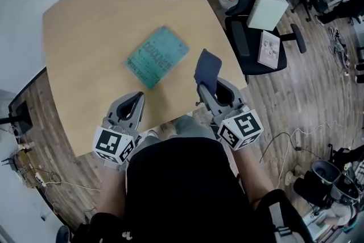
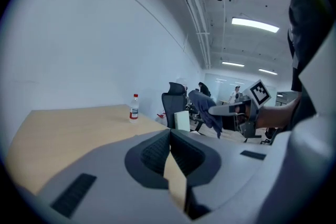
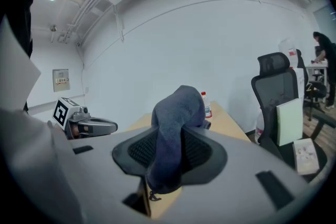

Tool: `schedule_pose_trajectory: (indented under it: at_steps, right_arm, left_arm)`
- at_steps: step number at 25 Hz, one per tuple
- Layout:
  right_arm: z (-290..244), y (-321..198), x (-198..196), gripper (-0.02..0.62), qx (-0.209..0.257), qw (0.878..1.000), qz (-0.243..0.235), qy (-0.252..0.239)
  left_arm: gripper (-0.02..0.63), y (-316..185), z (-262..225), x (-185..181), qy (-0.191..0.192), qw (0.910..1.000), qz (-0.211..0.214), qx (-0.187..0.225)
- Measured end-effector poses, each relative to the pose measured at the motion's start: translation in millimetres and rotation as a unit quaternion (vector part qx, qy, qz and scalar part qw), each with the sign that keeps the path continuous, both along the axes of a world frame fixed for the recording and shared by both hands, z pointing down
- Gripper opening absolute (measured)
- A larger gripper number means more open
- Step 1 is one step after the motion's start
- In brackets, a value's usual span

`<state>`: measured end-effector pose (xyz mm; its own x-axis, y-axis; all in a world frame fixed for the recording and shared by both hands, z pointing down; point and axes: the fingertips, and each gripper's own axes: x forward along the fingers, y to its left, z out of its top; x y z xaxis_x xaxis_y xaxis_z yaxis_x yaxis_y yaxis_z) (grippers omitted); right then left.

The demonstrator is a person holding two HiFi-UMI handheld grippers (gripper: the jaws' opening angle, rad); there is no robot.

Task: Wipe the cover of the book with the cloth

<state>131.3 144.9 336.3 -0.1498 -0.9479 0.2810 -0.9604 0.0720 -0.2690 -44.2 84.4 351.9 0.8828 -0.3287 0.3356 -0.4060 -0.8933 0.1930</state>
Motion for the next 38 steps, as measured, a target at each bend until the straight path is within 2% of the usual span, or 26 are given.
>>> schedule_pose_trajectory:
  at_steps: [7, 11, 14, 18, 24, 28, 38]
  right_arm:
    - [36.0, -31.5, 35.0, 0.13, -0.024, 0.998, -0.047, -0.024]
    - [57.5, -51.1, 38.5, 0.13, -0.042, 0.996, -0.07, -0.022]
    - [76.9, -66.6, 38.8, 0.13, -0.059, 0.996, -0.067, -0.021]
    - [102.6, -89.9, 42.6, 0.13, -0.077, 0.996, -0.05, -0.021]
    - [138.7, -121.9, 52.1, 0.13, -0.095, 0.995, -0.011, -0.028]
    - [161.3, -142.0, 54.7, 0.13, -0.109, 0.994, -0.007, -0.011]
    - [209.9, -164.1, 53.7, 0.13, -0.153, 0.988, -0.002, 0.009]
  left_arm:
    - [0.021, -27.4, 33.6, 15.3, -0.046, 0.9962, -0.071, -0.019]
    - [0.021, -39.2, 55.4, 10.0, -0.074, 0.9933, -0.083, -0.031]
    - [0.021, -52.0, 74.5, 1.7, -0.087, 0.991, -0.09, -0.048]
    - [0.021, -73.9, 100.3, -2.5, -0.096, 0.9887, -0.091, -0.071]
    - [0.021, -98.2, 140.3, -9.0, -0.128, 0.9847, -0.075, -0.092]
    - [0.021, -112.2, 168.9, -13.9, -0.144, 0.9807, -0.071, -0.111]
    - [0.021, -132.2, 218.5, -18.5, -0.149, 0.9712, -0.074, -0.17]
